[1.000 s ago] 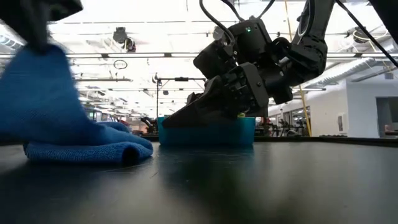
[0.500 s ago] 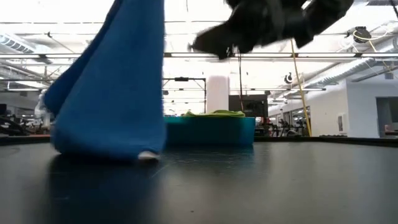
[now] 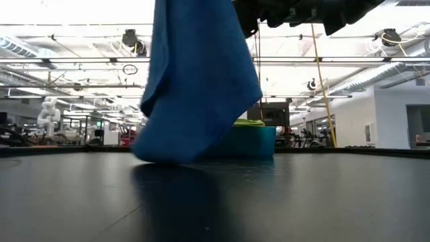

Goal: Fold microfiber towels
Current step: Fold the blue microfiber cloth

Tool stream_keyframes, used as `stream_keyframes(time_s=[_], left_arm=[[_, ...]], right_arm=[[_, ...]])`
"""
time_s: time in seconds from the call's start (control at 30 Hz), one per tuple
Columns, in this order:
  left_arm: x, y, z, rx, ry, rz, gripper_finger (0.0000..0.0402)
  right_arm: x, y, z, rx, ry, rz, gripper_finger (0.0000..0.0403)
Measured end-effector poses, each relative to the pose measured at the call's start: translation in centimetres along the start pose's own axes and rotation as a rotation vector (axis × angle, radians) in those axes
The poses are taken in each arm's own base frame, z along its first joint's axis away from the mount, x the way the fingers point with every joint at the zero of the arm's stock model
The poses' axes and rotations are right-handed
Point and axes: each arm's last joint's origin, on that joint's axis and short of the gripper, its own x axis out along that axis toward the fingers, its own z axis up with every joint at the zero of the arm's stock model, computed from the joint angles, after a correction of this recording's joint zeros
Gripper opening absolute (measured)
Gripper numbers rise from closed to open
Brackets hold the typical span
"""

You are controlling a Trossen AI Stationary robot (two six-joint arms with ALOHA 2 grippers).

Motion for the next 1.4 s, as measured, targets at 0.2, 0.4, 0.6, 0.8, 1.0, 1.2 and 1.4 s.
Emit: stream_keyframes(time_s=[0.2, 0.4, 0.6, 0.8, 1.0, 1.2, 1.4], left_arm=[[0.1, 0.3, 0.0, 0.023, 0.012, 0.033, 0.0002], [0.1, 0.6, -0.3, 0.018, 0.083, 0.128, 0.0002], [0.3, 0.7, -0.4, 0.019, 0.075, 0.110, 0.0003], [0.9, 0.0, 0.1, -0.024, -0.015, -0.044, 0.0002], [3.4, -0.7, 0.2, -0.011, 0.046, -0.071, 0.0002], [6.0, -0.5, -0.5, -0.009, 0.118, -0.075, 0.0003], [6.2, 0.4, -0.8, -0.037, 0.113, -0.037, 0.0004]], right_arm=[[0.0, 0.2, -0.1, 0.032, 0.002, 0.061, 0.0210], [0.2, 1.2, -0.1, 0.051, 0.013, 0.137, 0.0210], [0.5, 2.1, -0.2, -0.014, 0.034, 0.127, 0.0210], [-0.1, 0.3, 0.6, -0.007, -0.033, -0.017, 0.0210], [-0.3, -0.3, 1.3, 0.006, -0.108, 0.004, 0.0210], [-0.1, -0.2, 1.7, 0.022, -0.113, 0.036, 0.0210], [-0.1, 0.0, 1.1, 0.052, -0.058, 0.071, 0.0210]])
